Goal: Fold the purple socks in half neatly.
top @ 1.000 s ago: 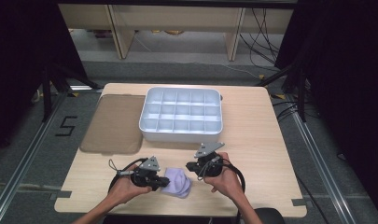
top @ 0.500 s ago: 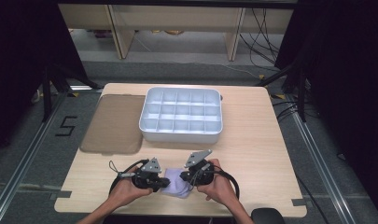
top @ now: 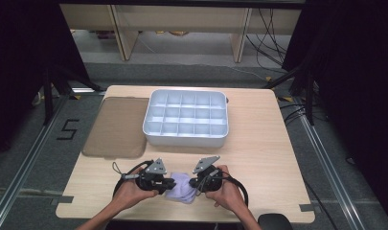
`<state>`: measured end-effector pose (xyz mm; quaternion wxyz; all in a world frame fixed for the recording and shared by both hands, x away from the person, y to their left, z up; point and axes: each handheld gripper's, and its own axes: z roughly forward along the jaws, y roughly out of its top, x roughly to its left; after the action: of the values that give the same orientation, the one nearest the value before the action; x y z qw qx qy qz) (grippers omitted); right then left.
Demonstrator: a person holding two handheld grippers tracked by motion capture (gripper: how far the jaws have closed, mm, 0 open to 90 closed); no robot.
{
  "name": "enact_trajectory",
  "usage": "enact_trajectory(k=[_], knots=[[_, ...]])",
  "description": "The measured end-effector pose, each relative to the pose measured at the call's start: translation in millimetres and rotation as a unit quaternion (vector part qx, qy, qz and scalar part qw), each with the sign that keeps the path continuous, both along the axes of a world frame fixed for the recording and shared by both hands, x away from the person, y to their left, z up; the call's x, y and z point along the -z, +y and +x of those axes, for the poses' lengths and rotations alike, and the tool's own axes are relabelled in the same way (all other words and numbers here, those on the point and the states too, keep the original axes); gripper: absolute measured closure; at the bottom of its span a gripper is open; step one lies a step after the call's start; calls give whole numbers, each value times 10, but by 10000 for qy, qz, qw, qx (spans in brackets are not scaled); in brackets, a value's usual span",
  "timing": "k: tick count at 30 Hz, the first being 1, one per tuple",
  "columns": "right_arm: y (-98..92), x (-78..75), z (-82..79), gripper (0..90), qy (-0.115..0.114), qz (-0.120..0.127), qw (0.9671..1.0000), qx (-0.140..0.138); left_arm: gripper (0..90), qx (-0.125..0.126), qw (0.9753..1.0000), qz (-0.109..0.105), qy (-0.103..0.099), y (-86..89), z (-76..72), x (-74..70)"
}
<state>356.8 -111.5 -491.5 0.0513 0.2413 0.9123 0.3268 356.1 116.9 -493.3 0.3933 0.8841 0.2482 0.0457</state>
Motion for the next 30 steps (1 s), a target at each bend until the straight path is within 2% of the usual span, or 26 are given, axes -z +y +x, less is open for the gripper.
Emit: enact_trajectory(k=[1,2,4,5,6,7,8,10,11,12,13,15,17,19,20,23,25,28,30], knots=[[0,0,0,854,-3,1,10000,5,792,0,10000,-48,-31,-23,41,-31],[0,2,1,854,-11,0,10000,-5,799,69,9999,25,-138,-32,82,-47],[-8,-11,2,854,20,-54,10000,-1,814,137,9996,172,-197,-63,145,-56],[-9,-11,5,854,14,-56,10000,7,821,-27,9999,55,-112,-98,159,-28],[-8,-11,1,854,36,-56,10000,21,829,39,9994,297,-165,-107,226,16],[-8,-11,1,854,36,-56,10000,21,830,39,9994,297,-165,-107,226,16],[-1,0,-4,852,-7,-9,10000,22,829,25,9991,395,-129,-108,255,88],[1,0,-3,852,-1,-4,10000,7,830,-17,9993,325,-170,-86,250,111],[2,-2,-10,851,58,-53,9999,94,829,-59,9995,299,-129,-79,236,100],[3,0,-9,850,62,-50,9999,83,820,-45,9994,301,-186,-63,239,76],[-2,-7,-8,850,36,-124,9999,82,814,-78,9994,281,-186,-46,231,49],[1,1,-9,849,77,-39,10000,44,809,-129,9996,144,-206,-23,198,5],[0,6,0,847,-21,-42,10000,17,805,-71,9997,88,-204,6,143,-21],[-3,-7,-9,846,63,-64,10000,6,800,15,9999,78,-115,37,58,-31],[-1,4,-6,846,19,9,10000,7,795,-3,10000,56,-62,41,12,-21],[3,2,-10,845,48,-36,10000,52,793,109,9999,17,50,45,-100,24],[0,-9,-14,843,60,-98,9999,46,793,146,9998,16,126,42,-174,55],[2,-10,-16,843,89,-94,9999,64,795,226,9995,209,35,55,-236,80],[2,-14,-25,842,98,-110,9998,110,797,282,9993,241,-16,76,-241,87]])
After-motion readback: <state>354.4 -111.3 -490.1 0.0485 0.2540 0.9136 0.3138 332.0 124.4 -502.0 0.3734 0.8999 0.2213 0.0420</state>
